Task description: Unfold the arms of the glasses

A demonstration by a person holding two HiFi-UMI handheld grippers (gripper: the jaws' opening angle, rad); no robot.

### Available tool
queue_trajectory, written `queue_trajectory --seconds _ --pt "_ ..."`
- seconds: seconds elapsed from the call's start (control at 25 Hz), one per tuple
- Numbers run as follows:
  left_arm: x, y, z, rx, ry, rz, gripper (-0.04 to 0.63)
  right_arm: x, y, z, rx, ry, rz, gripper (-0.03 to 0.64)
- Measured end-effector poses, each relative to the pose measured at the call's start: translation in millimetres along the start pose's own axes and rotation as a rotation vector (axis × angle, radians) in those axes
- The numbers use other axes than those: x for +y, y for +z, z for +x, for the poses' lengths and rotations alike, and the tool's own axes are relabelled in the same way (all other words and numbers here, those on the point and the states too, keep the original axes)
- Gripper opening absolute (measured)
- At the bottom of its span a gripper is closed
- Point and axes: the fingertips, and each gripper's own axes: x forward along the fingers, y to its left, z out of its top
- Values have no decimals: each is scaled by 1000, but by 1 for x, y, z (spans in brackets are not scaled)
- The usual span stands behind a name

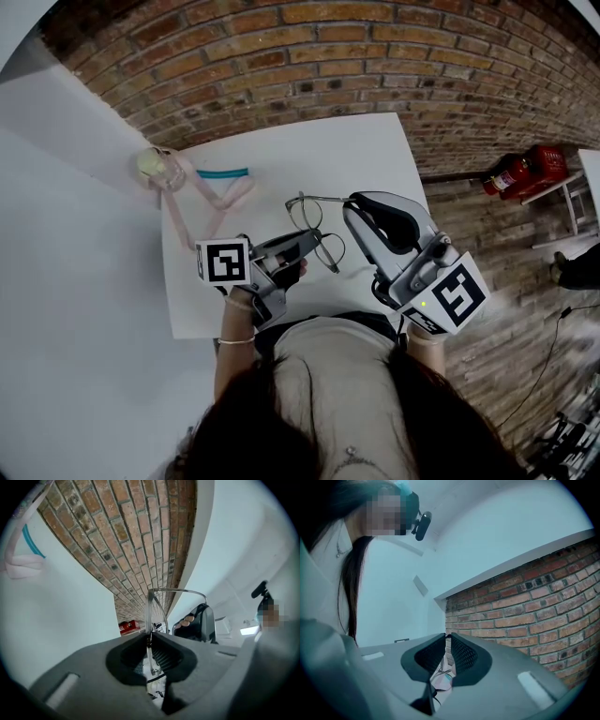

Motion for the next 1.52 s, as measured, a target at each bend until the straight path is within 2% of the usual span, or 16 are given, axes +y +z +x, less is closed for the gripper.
queue_trajectory --seconds 0.24,0.36,0.68,0.92,1.12,1.52 --pt "2 -3 1 22 2 14 34 -1 1 1 -8 -7 4 43" --pt "6 -5 0 35 34 27 34 -2 1 0 -8 -11 5 43" --pt "5 -8 4 59 17 53 34 -3 -1 1 -7 -13 8 43" --pt "4 -7 3 36 -3 1 34 -2 -2 2 -5 -9 9 43" --pt "-3 -5 3 -12 -59 -93 34 0 -2 3 -8 -2 15 43" --pt "-5 1 -1 -45 -79 -98 34 3 -4 3 -2 16 27 43"
